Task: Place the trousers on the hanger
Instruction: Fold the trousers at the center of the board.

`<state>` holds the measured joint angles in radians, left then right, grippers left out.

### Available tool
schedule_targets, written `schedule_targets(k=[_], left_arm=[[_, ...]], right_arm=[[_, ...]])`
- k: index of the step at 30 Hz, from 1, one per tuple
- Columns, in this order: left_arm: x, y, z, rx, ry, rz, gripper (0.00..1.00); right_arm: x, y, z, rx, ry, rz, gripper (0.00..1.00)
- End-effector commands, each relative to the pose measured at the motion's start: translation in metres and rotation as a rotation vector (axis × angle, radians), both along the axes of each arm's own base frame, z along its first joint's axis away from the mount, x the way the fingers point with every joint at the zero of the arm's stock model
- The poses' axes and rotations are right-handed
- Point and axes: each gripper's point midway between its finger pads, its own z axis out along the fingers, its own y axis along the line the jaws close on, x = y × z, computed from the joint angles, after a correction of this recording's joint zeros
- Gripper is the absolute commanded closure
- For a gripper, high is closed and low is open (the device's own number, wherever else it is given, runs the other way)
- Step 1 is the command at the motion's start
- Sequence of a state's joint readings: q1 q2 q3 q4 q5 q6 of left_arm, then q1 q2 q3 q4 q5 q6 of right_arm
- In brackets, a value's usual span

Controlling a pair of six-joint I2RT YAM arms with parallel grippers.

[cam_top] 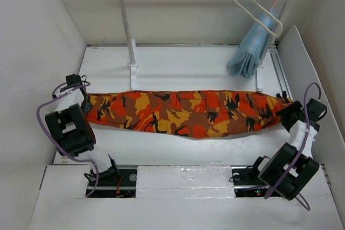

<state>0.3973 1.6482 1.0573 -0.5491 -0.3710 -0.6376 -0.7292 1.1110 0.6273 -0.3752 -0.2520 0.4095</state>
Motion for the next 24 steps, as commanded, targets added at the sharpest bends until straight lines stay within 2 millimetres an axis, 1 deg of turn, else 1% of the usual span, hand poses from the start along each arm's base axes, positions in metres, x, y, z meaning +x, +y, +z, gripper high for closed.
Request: schedule_targets(k=[1,2,3,4,5,6,7,9,10,11,12,13,14,15,16,17,18,19,20,21,23,24], left_arm=[[-0.035,0.021,0.028,0.115,0.008,0.121,0.94],[-0.033,0.018,0.03,0.101,-0.011,0.118,0.87],[-0.029,0.016,0.037,0.092,-0.048,0.129,0.8],[-0.026,0.013,0.04,0.077,-0.07,0.137,0.63],[-0.02,0.01,0.043,0.058,-0.106,0.129,0.54],[-0.012,0.002,0.051,0.018,-0.162,0.109,0.42],[-0.008,0.0,0.056,0.004,-0.196,0.116,0.41],[0.012,-0.019,0.071,-0.037,-0.281,0.049,0.39],[0.03,-0.039,0.088,-0.04,-0.335,-0.036,0.39],[0.031,-0.042,0.088,-0.053,-0.34,-0.043,0.39],[0.037,-0.051,0.092,-0.069,-0.362,-0.079,0.4],[0.046,-0.062,0.097,-0.081,-0.398,-0.13,0.4],[0.05,-0.08,0.099,-0.121,-0.429,-0.182,0.41],[0.055,-0.106,0.099,-0.146,-0.446,-0.264,0.41],[0.062,-0.122,0.111,-0.146,-0.51,-0.322,0.41],[0.058,-0.143,0.102,-0.183,-0.51,-0.379,0.42],[0.058,-0.175,0.103,-0.212,-0.527,-0.469,0.42],[0.06,-0.189,0.109,-0.223,-0.568,-0.508,0.42],[0.057,-0.203,0.103,-0.246,-0.563,-0.532,0.42],[0.053,-0.222,0.1,-0.268,-0.553,-0.582,0.42],[0.048,-0.233,0.087,-0.282,-0.514,-0.607,0.42],[0.046,-0.237,0.081,-0.294,-0.496,-0.617,0.42]], right_arm=[[-0.003,-0.011,0.01,-0.069,0.004,-0.014,0.15],[-0.002,-0.01,0.01,-0.063,0.005,-0.011,0.06],[0.002,-0.013,0.017,-0.07,0.003,0.007,0.01],[0.002,-0.017,0.023,-0.071,0.002,0.003,0.0],[-0.001,-0.017,0.027,-0.07,0.018,0.001,0.0],[0.003,-0.023,0.04,-0.094,0.006,-0.006,0.0],[-0.001,-0.027,0.042,-0.108,0.022,-0.029,0.0],[-0.003,-0.027,0.033,-0.09,0.033,-0.06,0.0],[-0.014,-0.029,0.009,-0.058,0.039,-0.105,0.0],[-0.013,-0.029,0.009,-0.053,0.037,-0.111,0.0],[-0.019,-0.025,-0.009,-0.027,0.051,-0.123,0.0],[-0.015,-0.03,-0.01,-0.042,0.03,-0.131,0.0],[-0.016,-0.035,-0.016,-0.037,0.04,-0.147,0.0],[-0.014,-0.039,-0.016,-0.043,0.041,-0.148,0.0],[-0.011,-0.042,-0.025,-0.024,0.067,-0.142,0.0],[-0.01,-0.044,-0.03,-0.013,0.087,-0.136,0.0],[-0.007,-0.045,-0.034,0.003,0.099,-0.124,0.0],[-0.004,-0.049,-0.042,0.018,0.124,-0.124,0.0],[-0.003,-0.051,-0.046,0.024,0.132,-0.129,0.0],[-0.001,-0.054,-0.05,0.026,0.139,-0.132,0.0],[0.004,-0.059,-0.059,0.045,0.16,-0.126,0.0],[0.007,-0.058,-0.063,0.066,0.16,-0.118,0.05]])
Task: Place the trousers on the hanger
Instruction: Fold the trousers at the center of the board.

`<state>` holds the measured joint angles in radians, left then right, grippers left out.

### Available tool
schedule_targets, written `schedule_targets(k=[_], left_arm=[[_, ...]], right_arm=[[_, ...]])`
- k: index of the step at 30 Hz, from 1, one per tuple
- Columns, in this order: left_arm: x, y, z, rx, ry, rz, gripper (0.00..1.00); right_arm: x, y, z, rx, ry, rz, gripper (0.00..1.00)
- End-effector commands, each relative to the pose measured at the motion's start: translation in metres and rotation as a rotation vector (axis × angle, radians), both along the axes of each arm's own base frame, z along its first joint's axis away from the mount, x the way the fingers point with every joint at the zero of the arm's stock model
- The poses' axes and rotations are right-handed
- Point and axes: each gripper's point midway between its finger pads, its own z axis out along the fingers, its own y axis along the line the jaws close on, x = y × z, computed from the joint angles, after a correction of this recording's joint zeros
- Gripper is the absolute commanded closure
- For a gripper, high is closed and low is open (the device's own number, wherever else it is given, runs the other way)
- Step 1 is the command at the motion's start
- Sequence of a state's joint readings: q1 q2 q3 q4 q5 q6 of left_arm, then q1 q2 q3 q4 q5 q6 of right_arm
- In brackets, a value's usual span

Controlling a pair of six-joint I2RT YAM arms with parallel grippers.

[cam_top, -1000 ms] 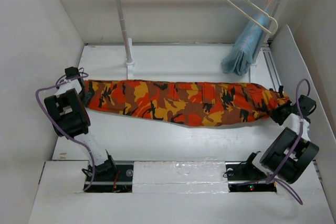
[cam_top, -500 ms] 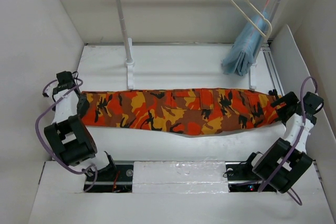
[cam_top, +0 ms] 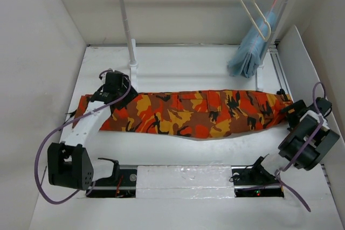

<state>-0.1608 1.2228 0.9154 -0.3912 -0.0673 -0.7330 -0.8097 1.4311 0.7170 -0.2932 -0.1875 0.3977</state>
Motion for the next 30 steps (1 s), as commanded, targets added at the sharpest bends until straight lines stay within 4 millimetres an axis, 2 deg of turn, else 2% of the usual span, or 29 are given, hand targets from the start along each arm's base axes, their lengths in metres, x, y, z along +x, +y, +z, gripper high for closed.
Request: schedule_targets(k=[1,5,6,8,9,11,12,13,14,15,16,17,19,20,21,22,23,24,25,26,27,28,29,30], left_arm=[[-0.002,-0.011,-0.02,-0.029,0.038,-0.019,0.42],[-0.013,-0.005,-0.045,0.002,0.094,-0.013,0.43],[-0.015,-0.003,-0.048,0.012,0.098,-0.013,0.43],[-0.017,0.001,-0.05,0.032,0.102,-0.009,0.43],[-0.017,0.002,-0.05,0.042,0.099,-0.009,0.43],[-0.016,0.003,-0.049,0.052,0.096,-0.018,0.44],[-0.015,0.002,-0.048,0.055,0.097,-0.028,0.44],[-0.014,-0.001,-0.044,0.048,0.086,-0.053,0.44],[-0.014,-0.003,-0.043,0.043,0.085,-0.066,0.45],[-0.014,-0.005,-0.04,0.036,0.075,-0.083,0.45],[-0.014,-0.01,-0.035,0.033,0.051,-0.106,0.46],[-0.014,-0.014,-0.032,0.034,0.04,-0.131,0.46],[-0.019,-0.033,-0.028,0.048,0.037,-0.198,0.46],[-0.016,-0.04,-0.021,0.057,0.023,-0.215,0.46],[-0.017,-0.05,-0.019,0.064,0.022,-0.24,0.46],[-0.025,-0.073,-0.022,0.077,0.039,-0.313,0.46],[-0.022,-0.085,-0.012,0.096,0.014,-0.334,0.46],[-0.025,-0.098,-0.01,0.1,0.01,-0.36,0.46],[-0.038,-0.126,-0.016,0.113,0.029,-0.442,0.45],[-0.038,-0.144,-0.007,0.113,0.006,-0.471,0.46],[-0.043,-0.159,-0.007,0.111,0.011,-0.497,0.45],[-0.048,-0.174,-0.014,0.125,0.028,-0.532,0.45],[-0.057,-0.201,-0.005,0.132,-0.003,-0.591,0.45],[-0.06,-0.214,-0.005,0.141,-0.005,-0.615,0.45]], right_arm=[[0.008,-0.011,-0.015,0.01,0.015,-0.007,0.09],[0.009,-0.017,-0.023,0.019,0.057,0.0,0.29],[0.009,-0.021,-0.026,0.014,0.078,-0.004,0.42],[0.005,-0.022,-0.031,0.017,0.104,0.004,0.56],[0.003,-0.022,-0.036,0.022,0.122,-0.001,0.75],[0.001,-0.025,-0.037,0.023,0.109,0.005,0.93],[0.007,-0.024,-0.029,0.011,0.07,0.023,1.0],[0.011,-0.027,-0.011,-0.034,0.021,0.036,1.0],[0.011,-0.027,-0.011,-0.036,0.022,0.039,1.0],[0.017,-0.024,0.0,-0.067,-0.003,0.062,1.0],[0.022,-0.022,0.028,-0.131,-0.049,0.079,1.0],[0.026,-0.018,0.044,-0.172,-0.072,0.103,1.0],[0.033,-0.005,0.071,-0.231,-0.11,0.15,1.0],[0.034,-0.004,0.099,-0.287,-0.167,0.161,1.0],[0.037,0.005,0.111,-0.307,-0.192,0.197,1.0],[0.033,0.011,0.12,-0.317,-0.188,0.21,1.0],[0.033,0.012,0.149,-0.38,-0.226,0.226,1.0],[0.033,0.017,0.161,-0.399,-0.239,0.244,1.0],[0.032,0.027,0.17,-0.399,-0.248,0.273,1.0],[0.03,0.031,0.188,-0.427,-0.283,0.282,1.0],[0.034,0.034,0.214,-0.451,-0.329,0.298,1.0],[0.033,0.04,0.225,-0.45,-0.343,0.315,1.0],[0.034,0.041,0.24,-0.471,-0.362,0.326,1.0],[0.037,0.042,0.273,-0.514,-0.414,0.339,1.0]])
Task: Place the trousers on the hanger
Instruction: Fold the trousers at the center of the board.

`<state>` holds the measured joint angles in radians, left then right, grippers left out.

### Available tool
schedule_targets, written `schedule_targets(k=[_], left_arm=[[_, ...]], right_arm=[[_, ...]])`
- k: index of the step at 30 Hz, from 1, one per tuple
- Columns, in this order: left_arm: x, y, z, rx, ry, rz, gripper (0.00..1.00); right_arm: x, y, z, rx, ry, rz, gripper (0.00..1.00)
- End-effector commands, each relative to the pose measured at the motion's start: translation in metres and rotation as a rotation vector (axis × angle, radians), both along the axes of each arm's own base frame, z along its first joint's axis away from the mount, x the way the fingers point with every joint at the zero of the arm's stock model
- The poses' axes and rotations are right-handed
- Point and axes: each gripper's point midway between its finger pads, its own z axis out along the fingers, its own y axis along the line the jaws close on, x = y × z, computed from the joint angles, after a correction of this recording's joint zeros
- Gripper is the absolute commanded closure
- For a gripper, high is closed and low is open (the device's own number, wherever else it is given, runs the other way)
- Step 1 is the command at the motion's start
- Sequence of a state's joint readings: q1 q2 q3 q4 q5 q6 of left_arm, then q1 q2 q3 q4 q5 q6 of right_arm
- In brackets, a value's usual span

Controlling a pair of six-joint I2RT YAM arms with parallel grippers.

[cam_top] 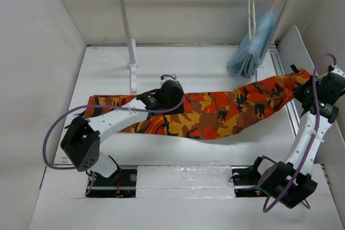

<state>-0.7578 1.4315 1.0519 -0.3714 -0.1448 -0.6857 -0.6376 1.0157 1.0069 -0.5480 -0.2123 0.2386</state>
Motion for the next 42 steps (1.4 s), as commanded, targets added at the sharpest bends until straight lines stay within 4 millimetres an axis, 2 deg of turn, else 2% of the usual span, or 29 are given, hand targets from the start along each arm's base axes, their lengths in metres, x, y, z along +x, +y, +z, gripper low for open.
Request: schedule_targets(k=[1,2,3,4,7,12,13,14,16,17,19,21,22,23,24,25,26,27,28,29,30,32,33,34,35,36,37,39,42], left_arm=[[-0.012,-0.038,-0.006,0.054,0.0,-0.052,0.45],[-0.018,-0.057,-0.015,0.058,0.027,-0.087,0.45],[-0.02,-0.065,-0.009,0.042,0.021,-0.104,0.45],[-0.023,-0.071,-0.024,0.067,0.051,-0.113,0.45],[-0.029,-0.093,-0.04,0.077,0.082,-0.157,0.46],[-0.045,-0.149,-0.041,0.041,0.086,-0.268,0.47],[-0.054,-0.155,-0.061,0.079,0.128,-0.285,0.47],[-0.057,-0.168,-0.057,0.053,0.139,-0.305,0.47],[-0.065,-0.183,-0.066,0.044,0.161,-0.33,0.47],[-0.067,-0.192,-0.06,0.028,0.156,-0.336,0.47],[-0.064,-0.191,-0.051,0.028,0.145,-0.312,0.48],[-0.047,-0.175,-0.038,0.033,0.113,-0.26,0.48],[-0.041,-0.167,-0.011,-0.009,0.073,-0.248,0.48],[-0.029,-0.144,-0.014,0.009,0.068,-0.202,0.47],[-0.023,-0.132,-0.002,-0.006,0.041,-0.18,0.47],[-0.016,-0.118,0.03,-0.057,-0.015,-0.155,0.47],[-0.014,-0.098,0.027,-0.046,-0.016,-0.126,0.47],[-0.001,-0.073,0.054,-0.093,-0.061,-0.068,0.47],[0.005,-0.058,0.064,-0.102,-0.084,-0.039,0.47],[0.007,-0.041,0.064,-0.099,-0.089,-0.009,0.47],[0.016,-0.012,0.084,-0.125,-0.127,0.056,0.47],[0.023,0.017,0.097,-0.139,-0.162,0.104,0.47],[0.025,0.03,0.103,-0.147,-0.178,0.13,0.47],[0.031,0.056,0.12,-0.168,-0.227,0.188,0.47],[0.033,0.069,0.119,-0.156,-0.235,0.207,0.47],[0.032,0.082,0.124,-0.162,-0.25,0.235,0.47],[0.038,0.101,0.125,-0.161,-0.258,0.288,0.47],[0.038,0.122,0.123,-0.159,-0.262,0.347,0.47],[0.042,0.162,0.119,-0.174,-0.269,0.478,0.47]], right_arm=[[0.003,0.005,0.086,-0.117,-0.123,0.058,1.0],[0.003,0.005,0.117,-0.168,-0.16,0.072,1.0],[0.004,0.005,0.115,-0.172,-0.153,0.081,1.0],[0.001,0.007,0.145,-0.211,-0.185,0.089,1.0],[-0.001,0.016,0.183,-0.276,-0.222,0.142,1.0],[-0.001,0.049,0.197,-0.295,-0.259,0.236,1.0],[-0.001,0.054,0.198,-0.3,-0.264,0.249,1.0],[-0.004,0.06,0.205,-0.315,-0.28,0.261,1.0],[-0.003,0.083,0.214,-0.313,-0.309,0.341,1.0],[-0.005,0.093,0.221,-0.314,-0.338,0.374,1.0],[-0.008,0.118,0.236,-0.316,-0.395,0.447,1.0],[-0.013,0.139,0.243,-0.285,-0.44,0.511,1.0],[-0.015,0.148,0.249,-0.283,-0.471,0.531,1.0],[-0.018,0.168,0.253,-0.241,-0.505,0.582,1.0],[-0.022,0.174,0.257,-0.227,-0.533,0.581,1.0],[-0.02,0.182,0.258,-0.213,-0.552,0.594,1.0],[-0.023,0.201,0.259,-0.182,-0.564,0.649,1.0],[-0.018,0.203,0.26,-0.181,-0.561,0.626,1.0],[-0.019,0.21,0.265,-0.175,-0.572,0.639,1.0],[-0.022,0.232,0.268,-0.152,-0.582,0.701,1.0],[-0.017,0.233,0.272,-0.155,-0.591,0.664,1.0],[-0.017,0.252,0.277,-0.129,-0.609,0.69,1.0],[-0.018,0.271,0.28,-0.113,-0.622,0.717,1.0],[-0.019,0.282,0.281,-0.101,-0.629,0.734,1.0],[-0.008,0.291,0.278,-0.113,-0.609,0.714,1.0],[-0.014,0.319,0.282,-0.093,-0.631,0.776,1.0],[-0.012,0.334,0.279,-0.095,-0.624,0.797,1.0],[0.004,0.37,0.271,-0.126,-0.599,0.831,1.0],[0.011,0.443,0.246,-0.136,-0.564,0.965,1.0]])
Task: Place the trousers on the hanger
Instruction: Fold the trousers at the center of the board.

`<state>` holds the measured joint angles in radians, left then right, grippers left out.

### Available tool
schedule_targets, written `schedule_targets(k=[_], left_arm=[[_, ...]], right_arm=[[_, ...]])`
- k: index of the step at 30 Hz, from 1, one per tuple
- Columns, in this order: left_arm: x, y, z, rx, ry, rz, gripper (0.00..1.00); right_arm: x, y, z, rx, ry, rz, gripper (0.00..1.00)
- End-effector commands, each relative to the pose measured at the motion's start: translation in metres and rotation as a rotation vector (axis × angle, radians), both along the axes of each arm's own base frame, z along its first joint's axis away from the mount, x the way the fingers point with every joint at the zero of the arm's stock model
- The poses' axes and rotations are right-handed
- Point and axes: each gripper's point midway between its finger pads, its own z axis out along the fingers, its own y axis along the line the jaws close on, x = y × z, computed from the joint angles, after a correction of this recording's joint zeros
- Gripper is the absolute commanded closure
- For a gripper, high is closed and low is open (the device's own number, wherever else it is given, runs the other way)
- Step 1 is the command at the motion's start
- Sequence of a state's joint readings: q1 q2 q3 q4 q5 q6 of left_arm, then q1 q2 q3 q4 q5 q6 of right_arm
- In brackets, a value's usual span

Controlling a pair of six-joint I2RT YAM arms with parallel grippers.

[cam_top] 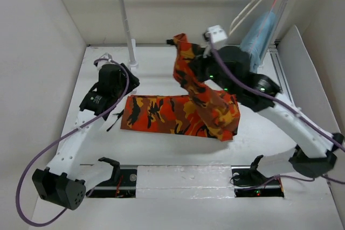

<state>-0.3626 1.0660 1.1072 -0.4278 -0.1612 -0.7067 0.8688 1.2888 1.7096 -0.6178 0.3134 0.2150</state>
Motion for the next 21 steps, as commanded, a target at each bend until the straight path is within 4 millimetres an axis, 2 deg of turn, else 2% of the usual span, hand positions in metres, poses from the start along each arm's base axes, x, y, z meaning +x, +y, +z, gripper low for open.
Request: schedule_targets(k=[1,2,3,4,5,6,7,8,9,10,11,12,14,16,17,18,19,20,21], left_arm=[[-0.008,0.034,-0.011,-0.022,0.03,0.093,0.47],[-0.006,0.05,-0.013,-0.024,0.034,0.151,0.46],[-0.007,0.055,-0.01,-0.018,0.033,0.178,0.46],[-0.01,0.065,-0.009,0.002,0.04,0.232,0.46],[-0.009,0.069,-0.001,0.006,0.02,0.254,0.46],[-0.013,0.078,0.006,0.015,0.007,0.293,0.45],[-0.014,0.091,0.013,0.04,-0.014,0.358,0.45],[-0.014,0.098,0.032,0.048,-0.053,0.393,0.44],[-0.015,0.107,0.042,0.076,-0.067,0.426,0.44],[-0.016,0.118,0.058,0.111,-0.108,0.472,0.43],[-0.014,0.122,0.086,0.135,-0.152,0.475,0.43],[-0.011,0.123,0.097,0.155,-0.163,0.472,0.43],[-0.001,0.114,0.117,0.157,-0.192,0.413,0.42],[0.007,0.097,0.114,0.119,-0.192,0.332,0.42],[0.01,0.091,0.094,0.115,-0.157,0.299,0.42],[0.014,0.084,0.084,0.099,-0.152,0.27,0.42],[0.014,0.07,0.047,0.091,-0.076,0.194,0.42],[0.015,0.062,0.029,0.087,-0.045,0.145,0.42],[0.016,0.058,-0.001,0.114,0.039,0.109,0.41]], right_arm=[[0.006,0.061,0.036,0.109,-0.119,0.046,1.0],[0.005,0.079,0.025,0.082,-0.116,0.077,1.0],[0.008,0.105,0.001,0.042,-0.091,0.109,0.97],[0.005,0.123,-0.015,0.025,-0.078,0.145,0.96],[-0.007,0.147,-0.03,0.013,-0.054,0.21,0.95],[-0.013,0.175,-0.062,-0.026,-0.015,0.274,0.85],[-0.022,0.192,-0.078,-0.045,0.001,0.311,0.79],[-0.04,0.212,-0.092,-0.067,0.008,0.374,0.74],[-0.052,0.226,-0.112,-0.102,0.045,0.436,0.43],[-0.051,0.239,-0.15,-0.176,0.103,0.457,0.27],[-0.058,0.248,-0.142,-0.177,0.109,0.491,0.16],[-0.062,0.243,-0.158,-0.245,0.151,0.506,0.03],[-0.063,0.233,-0.16,-0.278,0.152,0.495,0.0],[-0.055,0.215,-0.15,-0.25,0.137,0.469,0.0],[-0.059,0.192,-0.147,-0.238,0.139,0.461,0.0],[-0.058,0.18,-0.144,-0.215,0.137,0.453,0.03],[-0.049,0.162,-0.145,-0.209,0.142,0.42,0.07],[-0.052,0.138,-0.124,-0.167,0.116,0.4,0.18],[-0.052,0.116,-0.154,-0.221,0.158,0.365,0.29]])
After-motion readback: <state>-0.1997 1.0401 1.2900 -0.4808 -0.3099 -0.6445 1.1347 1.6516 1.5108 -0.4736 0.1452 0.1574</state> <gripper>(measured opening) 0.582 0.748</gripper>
